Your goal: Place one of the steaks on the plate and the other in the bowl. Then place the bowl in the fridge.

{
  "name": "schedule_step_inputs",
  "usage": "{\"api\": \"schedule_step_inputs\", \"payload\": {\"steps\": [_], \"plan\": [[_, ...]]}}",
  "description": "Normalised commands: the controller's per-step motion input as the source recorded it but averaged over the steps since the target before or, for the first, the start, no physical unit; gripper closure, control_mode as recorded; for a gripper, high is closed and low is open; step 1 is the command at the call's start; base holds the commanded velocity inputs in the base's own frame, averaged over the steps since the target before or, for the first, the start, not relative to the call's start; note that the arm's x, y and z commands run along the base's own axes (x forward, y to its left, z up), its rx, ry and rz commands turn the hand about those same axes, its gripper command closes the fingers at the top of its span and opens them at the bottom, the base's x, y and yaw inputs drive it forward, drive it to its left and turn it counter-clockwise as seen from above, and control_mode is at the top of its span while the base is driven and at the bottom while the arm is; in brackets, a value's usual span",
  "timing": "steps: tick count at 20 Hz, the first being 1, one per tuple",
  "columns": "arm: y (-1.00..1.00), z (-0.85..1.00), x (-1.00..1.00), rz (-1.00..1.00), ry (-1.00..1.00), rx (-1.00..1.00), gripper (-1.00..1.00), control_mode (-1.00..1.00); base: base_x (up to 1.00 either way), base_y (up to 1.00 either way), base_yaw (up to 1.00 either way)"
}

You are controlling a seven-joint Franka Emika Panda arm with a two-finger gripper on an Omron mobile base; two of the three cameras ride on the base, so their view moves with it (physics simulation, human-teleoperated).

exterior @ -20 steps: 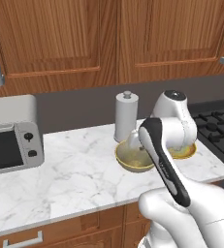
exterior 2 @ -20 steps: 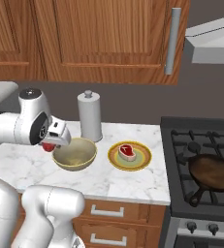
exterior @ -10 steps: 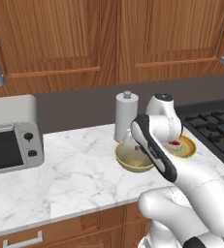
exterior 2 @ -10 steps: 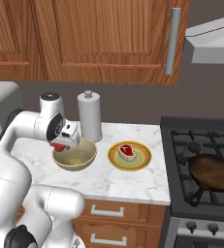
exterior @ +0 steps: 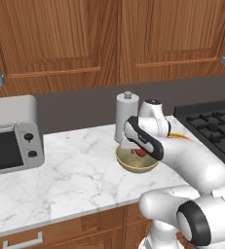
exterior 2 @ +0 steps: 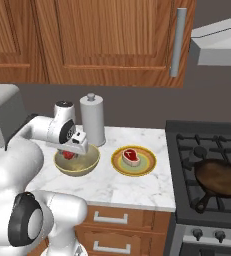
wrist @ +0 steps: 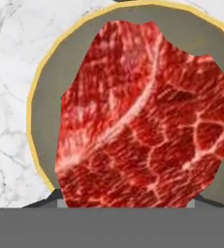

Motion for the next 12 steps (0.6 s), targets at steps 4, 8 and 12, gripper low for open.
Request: {"api": "schedule_step_inputs", "payload": {"steps": [4, 8, 12], "plan": [[0.0, -0.27, 0.23, 0.0, 0.11, 0.0, 1.0, -1.0, 0.0, 0.0, 0.0], [0.0, -0.27, 0.17, 0.0, 0.1, 0.0, 1.0, -1.0, 0.0, 0.0, 0.0], [0.0, -0.29, 0.01, 0.0, 0.08, 0.0, 1.0, -1.0, 0.0, 0.0, 0.0]]}}
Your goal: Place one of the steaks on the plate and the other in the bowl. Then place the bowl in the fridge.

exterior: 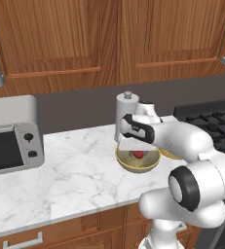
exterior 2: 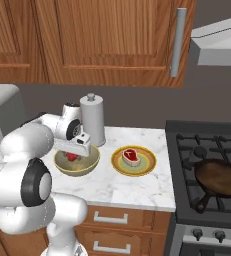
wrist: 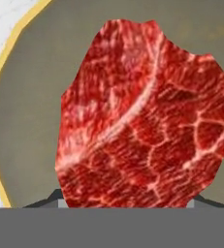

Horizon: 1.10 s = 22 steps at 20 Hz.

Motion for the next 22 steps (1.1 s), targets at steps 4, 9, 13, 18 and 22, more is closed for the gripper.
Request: {"api": "schedule_step_inputs", "payload": {"steps": [4, 9, 13, 18, 22], "plan": [[-0.01, -0.26, 0.0, 0.0, 0.03, 0.0, 1.0, -1.0, 0.0, 0.0, 0.0], [-0.04, -0.27, 0.0, 0.0, 0.01, 0.0, 1.0, -1.0, 0.0, 0.0, 0.0], [-0.1, -0.24, 0.03, 0.0, 0.0, 0.0, 1.0, -1.0, 0.0, 0.0, 0.0], [-0.07, -0.24, 0.09, 0.0, 0.0, 0.0, 1.0, -1.0, 0.0, 0.0, 0.0], [0.0, -0.22, 0.23, 0.0, 0.0, 0.0, 1.0, -1.0, 0.0, 0.0, 0.0]]}}
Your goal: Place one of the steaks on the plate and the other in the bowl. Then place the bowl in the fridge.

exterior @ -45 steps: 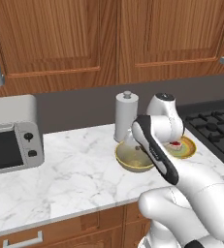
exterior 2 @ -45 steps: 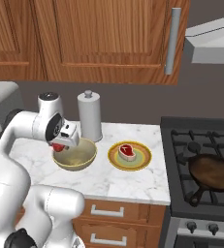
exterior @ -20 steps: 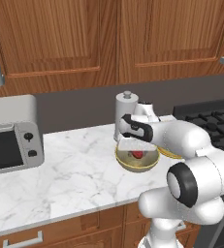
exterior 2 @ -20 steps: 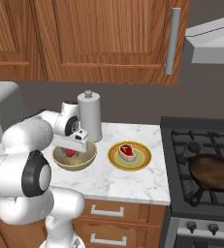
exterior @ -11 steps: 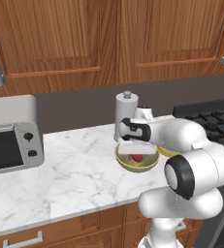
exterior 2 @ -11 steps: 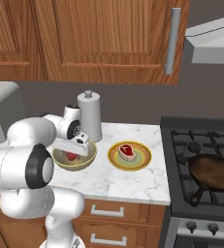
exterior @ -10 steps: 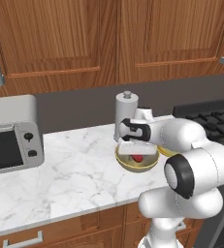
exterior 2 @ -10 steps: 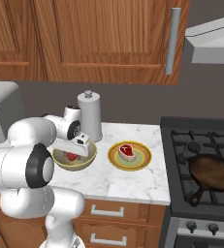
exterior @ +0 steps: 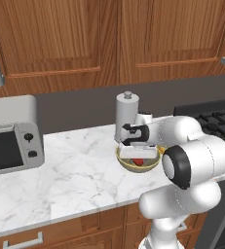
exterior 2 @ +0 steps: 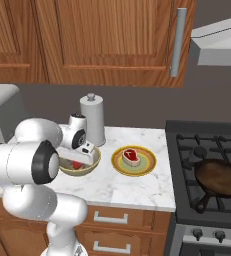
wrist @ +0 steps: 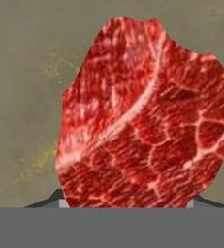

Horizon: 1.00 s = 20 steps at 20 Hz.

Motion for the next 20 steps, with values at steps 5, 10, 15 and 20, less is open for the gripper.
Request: {"api": "schedule_step_inputs", "payload": {"steps": [5, 10, 15, 20], "plan": [[0.0, -0.16, 0.38, 0.0, 0.0, 0.0, 1.0, -1.0, 0.0, 0.0, 0.0], [0.0, -0.06, 0.08, 0.0, 0.0, 0.0, -1.0, -1.0, 0.0, 0.0, 0.0], [0.0, 0.19, -0.21, 0.0, -0.11, 0.0, -1.0, -1.0, 0.0, 0.0, 0.0], [0.0, 0.35, -0.19, 0.0, -0.21, 0.0, -1.0, -1.0, 0.0, 0.0, 0.0]]}}
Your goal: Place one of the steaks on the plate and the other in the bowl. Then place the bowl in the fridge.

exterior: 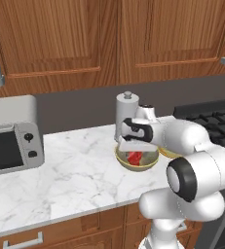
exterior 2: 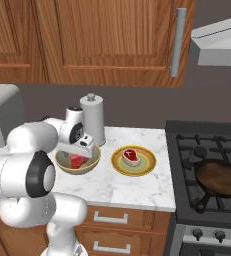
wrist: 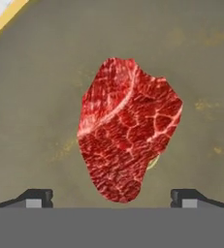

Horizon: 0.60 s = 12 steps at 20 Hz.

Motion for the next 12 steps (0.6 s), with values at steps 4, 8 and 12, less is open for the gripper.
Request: {"api": "schedule_step_inputs", "payload": {"steps": [4, 8, 12], "plan": [[0.0, 0.22, -0.02, 0.0, -0.16, 0.0, -1.0, -1.0, 0.0, 0.0, 0.0], [-0.01, 0.49, -0.29, 0.0, -0.21, 0.0, -1.0, -1.0, 0.0, 0.0, 0.0], [-0.1, 0.63, -0.19, -0.02, -0.08, 0.0, -1.0, -1.0, 0.0, 0.0, 0.0]]}}
